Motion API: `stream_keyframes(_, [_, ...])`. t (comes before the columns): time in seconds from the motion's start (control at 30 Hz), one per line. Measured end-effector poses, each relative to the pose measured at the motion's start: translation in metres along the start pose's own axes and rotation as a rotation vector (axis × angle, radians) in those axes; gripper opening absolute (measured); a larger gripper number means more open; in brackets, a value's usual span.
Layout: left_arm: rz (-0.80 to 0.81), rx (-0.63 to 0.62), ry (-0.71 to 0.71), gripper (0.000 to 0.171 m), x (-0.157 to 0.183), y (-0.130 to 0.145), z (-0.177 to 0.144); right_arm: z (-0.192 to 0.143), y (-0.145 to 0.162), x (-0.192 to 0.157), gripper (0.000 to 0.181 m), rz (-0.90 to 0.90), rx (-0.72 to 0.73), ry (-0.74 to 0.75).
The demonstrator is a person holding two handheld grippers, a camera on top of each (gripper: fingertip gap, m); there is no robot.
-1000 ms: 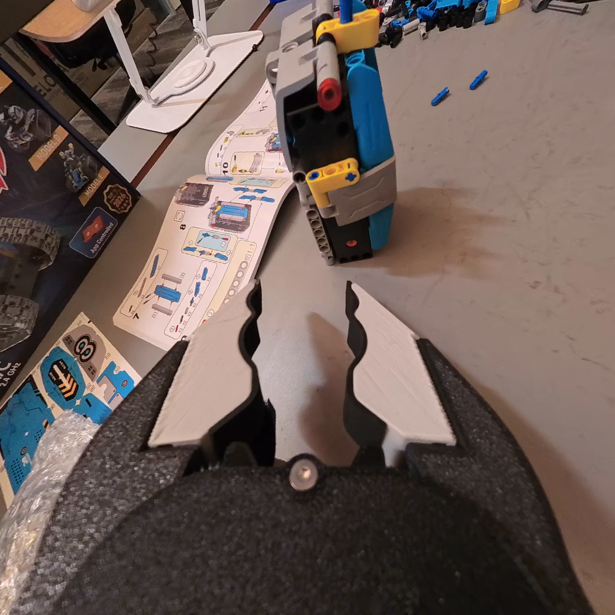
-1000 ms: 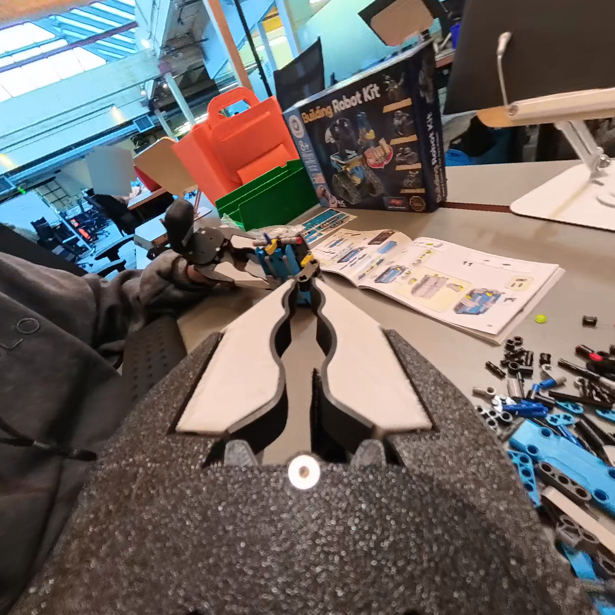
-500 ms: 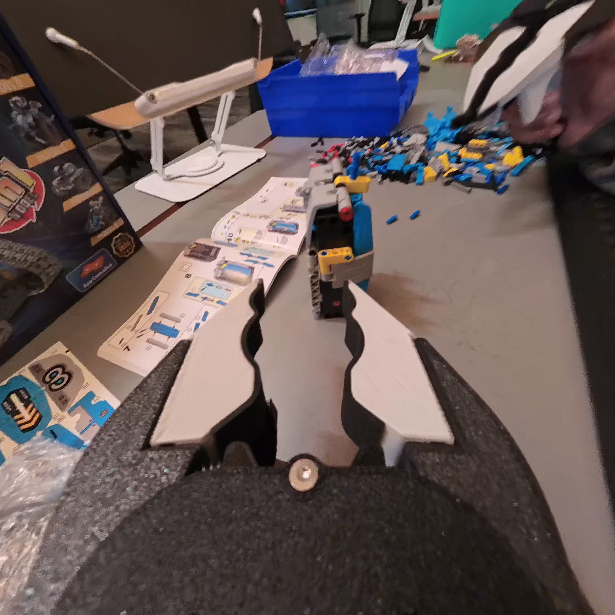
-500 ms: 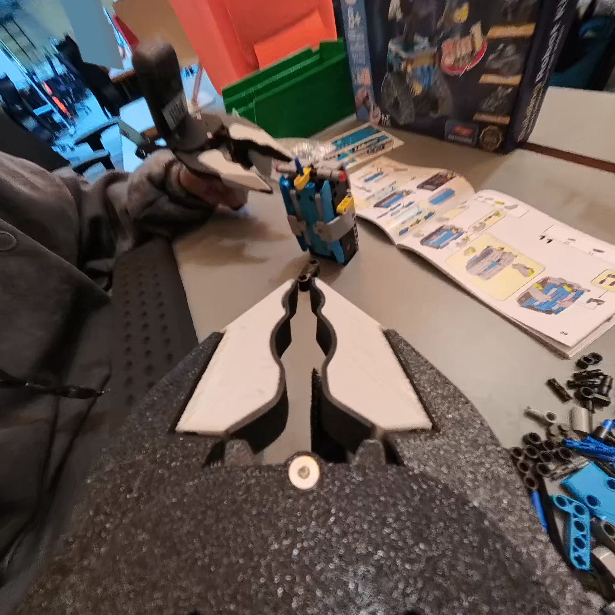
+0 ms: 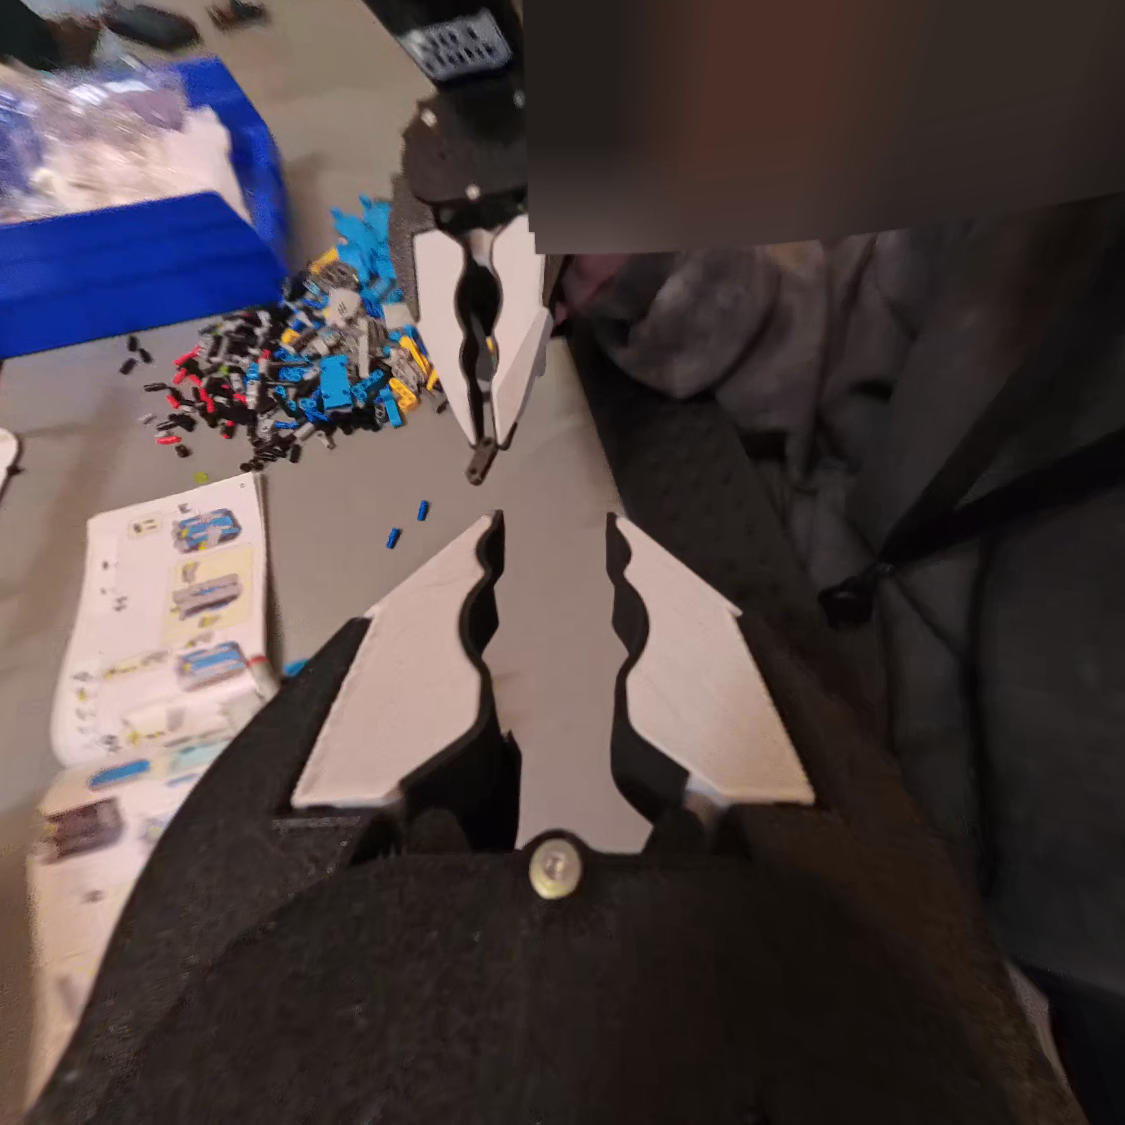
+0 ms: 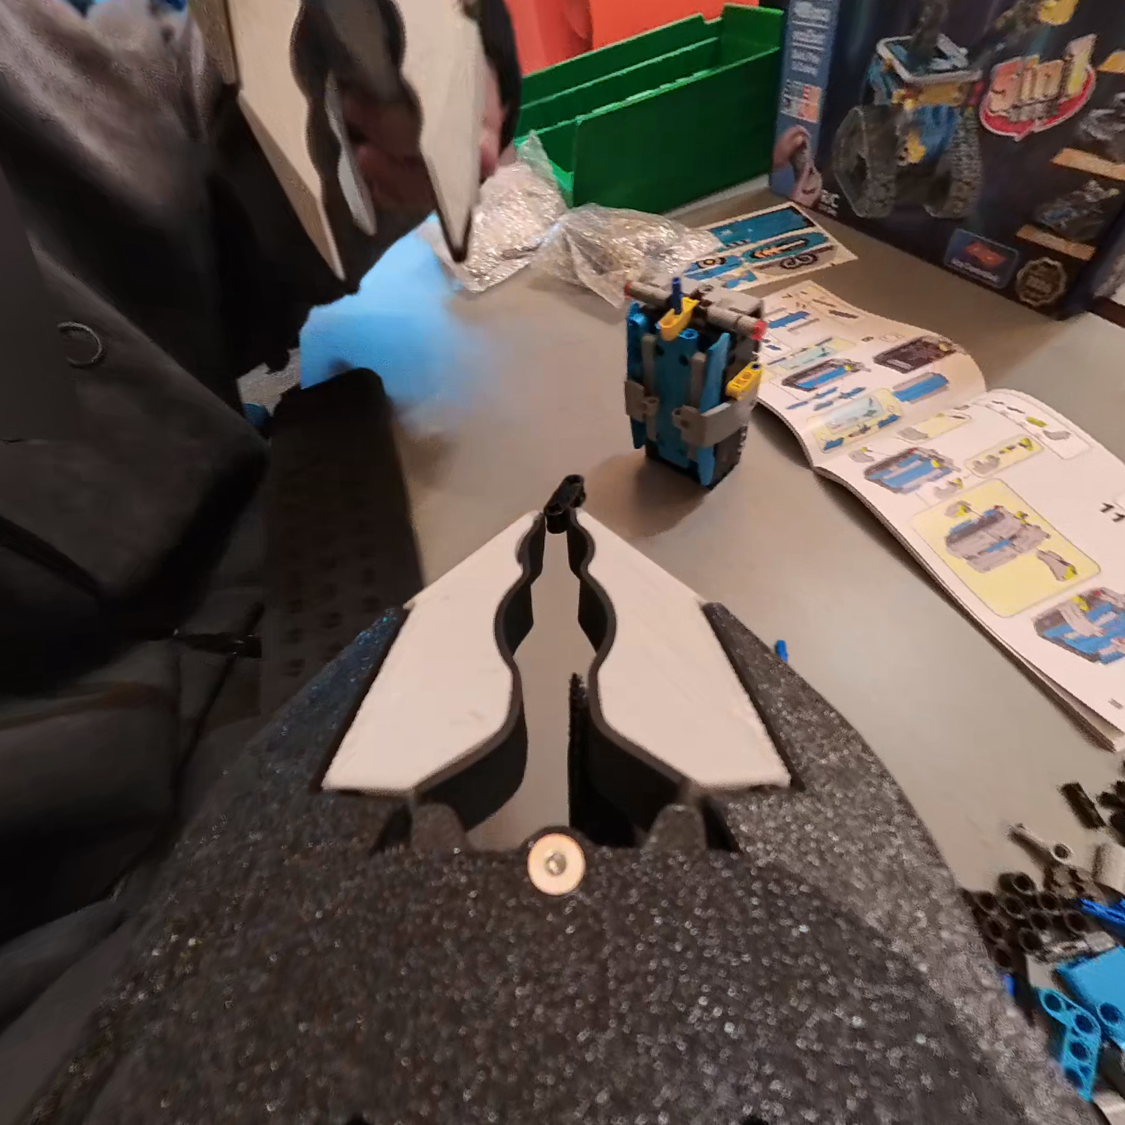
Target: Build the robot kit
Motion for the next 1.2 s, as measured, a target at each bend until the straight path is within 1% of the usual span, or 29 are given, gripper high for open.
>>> stream_keyframes(0.1, [0.093,-0.254,0.003,0.035,-0.016,-0.010,0.024,0.001,0.002,-0.009,0.007,-0.017,-0.007,-0.035])
stream_keyframes(0.17, [0.127,-0.366,0.029,0.035,-0.023,-0.013,0.040,0.002,0.004,-0.012,0.007,-0.026,-0.016,-0.044])
stream_keyframes(0.27, [0.133,-0.483,0.059,0.034,-0.033,-0.006,0.058,0.001,0.004,-0.015,0.007,-0.037,-0.008,-0.049])
stream_keyframes(0.37, [0.129,-0.528,0.098,0.033,-0.035,0.000,0.070,-0.001,0.005,-0.017,0.007,-0.031,0.006,-0.059])
stream_keyframes(0.47, [0.127,-0.513,0.108,0.032,-0.035,-0.002,0.081,-0.002,0.005,-0.019,0.007,-0.035,0.005,-0.068])
stream_keyframes(0.57, [0.077,-0.491,0.113,0.027,-0.037,-0.001,0.087,-0.002,0.006,-0.019,0.007,-0.037,0.002,-0.066])
stream_keyframes(0.6, [0.059,-0.482,0.120,0.023,-0.037,0.001,0.088,-0.002,0.006,-0.018,0.007,-0.035,0.001,-0.060])
stream_keyframes(0.8, [0.018,-0.416,0.100,0.018,-0.041,0.005,0.086,0.000,0.008,-0.013,0.006,-0.026,-0.005,-0.040])
stream_keyframes(0.87, [0.034,-0.397,0.102,0.016,-0.039,0.008,0.084,0.001,0.008,-0.015,0.006,-0.023,-0.013,-0.057])
stream_keyframes(0.9, [0.055,-0.401,0.086,0.008,-0.039,0.012,0.082,0.001,0.009,-0.016,0.006,-0.026,-0.019,-0.062])
stream_keyframes(0.93, [0.075,-0.410,0.066,0.008,-0.040,0.015,0.081,0.001,0.010,-0.013,0.001,-0.026,-0.022,-0.043])
stream_keyframes(0.97, [0.095,-0.404,0.059,0.007,-0.039,0.017,0.079,0.000,0.011,-0.011,0.000,-0.022,-0.022,-0.035])
stream_keyframes(1.03, [0.105,-0.356,0.110,0.007,-0.027,0.014,0.080,0.002,0.010,-0.012,0.000,-0.001,-0.017,-0.057])
stream_keyframes(1.1, [0.128,-0.341,0.053,0.007,-0.028,0.012,0.080,0.003,0.011,-0.008,0.002,-0.029,-0.034,-0.004])
stream_keyframes(1.17, [0.121,-0.257,-0.040,0.007,-0.034,0.008,0.078,-0.001,0.008,0.006,0.007,-0.023,-0.004,0.080])
stream_keyframes(1.2, [0.089,-0.193,-0.101,0.007,-0.040,0.006,0.075,-0.006,0.004,0.013,0.013,-0.001,0.029,0.107])
Point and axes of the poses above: each gripper's, where its closed fingertips meet, z out along the fingers, y out of its underside, x = y × z across the jaws, the point moved 3 cm from there along -z, back along the fingers, and after that the axes turned 12 degrees about y, right-handed, at the moved point
